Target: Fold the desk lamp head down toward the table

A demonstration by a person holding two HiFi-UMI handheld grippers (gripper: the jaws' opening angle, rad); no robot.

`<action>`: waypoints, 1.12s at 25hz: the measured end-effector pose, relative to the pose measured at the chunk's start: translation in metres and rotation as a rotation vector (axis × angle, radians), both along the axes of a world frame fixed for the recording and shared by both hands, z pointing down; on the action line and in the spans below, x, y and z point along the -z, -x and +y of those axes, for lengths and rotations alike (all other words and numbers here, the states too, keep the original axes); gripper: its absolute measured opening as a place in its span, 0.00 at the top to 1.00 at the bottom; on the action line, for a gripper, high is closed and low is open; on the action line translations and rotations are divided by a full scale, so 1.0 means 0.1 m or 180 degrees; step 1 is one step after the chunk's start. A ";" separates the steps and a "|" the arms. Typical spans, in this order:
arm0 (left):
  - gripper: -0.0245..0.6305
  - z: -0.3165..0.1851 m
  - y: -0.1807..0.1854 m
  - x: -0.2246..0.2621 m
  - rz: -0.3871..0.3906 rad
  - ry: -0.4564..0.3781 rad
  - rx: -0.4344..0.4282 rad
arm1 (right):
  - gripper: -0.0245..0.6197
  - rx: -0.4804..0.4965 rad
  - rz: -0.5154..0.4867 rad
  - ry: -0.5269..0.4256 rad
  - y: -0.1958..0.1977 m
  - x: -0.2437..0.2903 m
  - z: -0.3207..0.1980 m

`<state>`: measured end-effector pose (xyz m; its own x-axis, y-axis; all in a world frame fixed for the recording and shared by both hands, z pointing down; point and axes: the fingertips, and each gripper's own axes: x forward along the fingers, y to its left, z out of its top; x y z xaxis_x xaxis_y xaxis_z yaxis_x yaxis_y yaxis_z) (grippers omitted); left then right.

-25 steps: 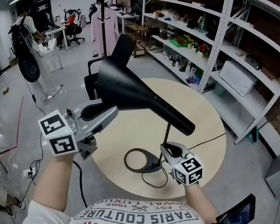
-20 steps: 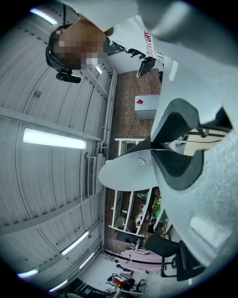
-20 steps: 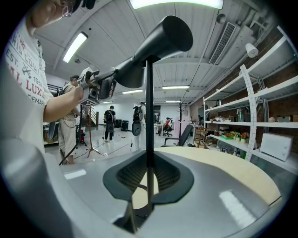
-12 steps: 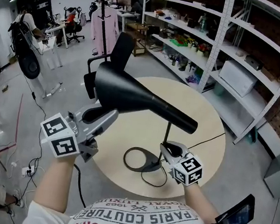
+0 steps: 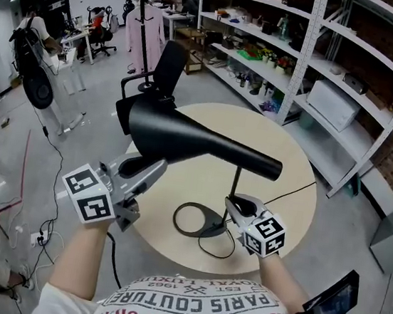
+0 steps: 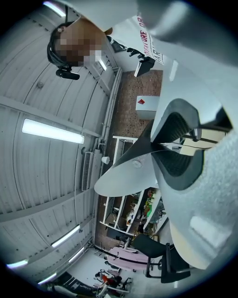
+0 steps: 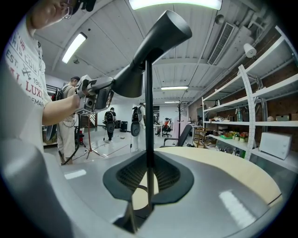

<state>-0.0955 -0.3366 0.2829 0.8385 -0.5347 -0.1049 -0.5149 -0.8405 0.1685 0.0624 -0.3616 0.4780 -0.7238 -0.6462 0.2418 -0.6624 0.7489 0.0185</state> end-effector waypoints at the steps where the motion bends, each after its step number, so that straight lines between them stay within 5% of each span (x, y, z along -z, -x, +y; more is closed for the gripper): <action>1: 0.89 0.00 -0.02 -0.02 0.0003 0.0016 -0.0003 | 0.90 -0.0001 -0.0001 0.0000 -0.01 0.00 0.00; 28: 0.90 0.05 -0.14 -0.61 0.0119 0.0306 -0.0062 | 0.90 -0.0004 -0.0032 -0.0005 0.02 -0.01 0.03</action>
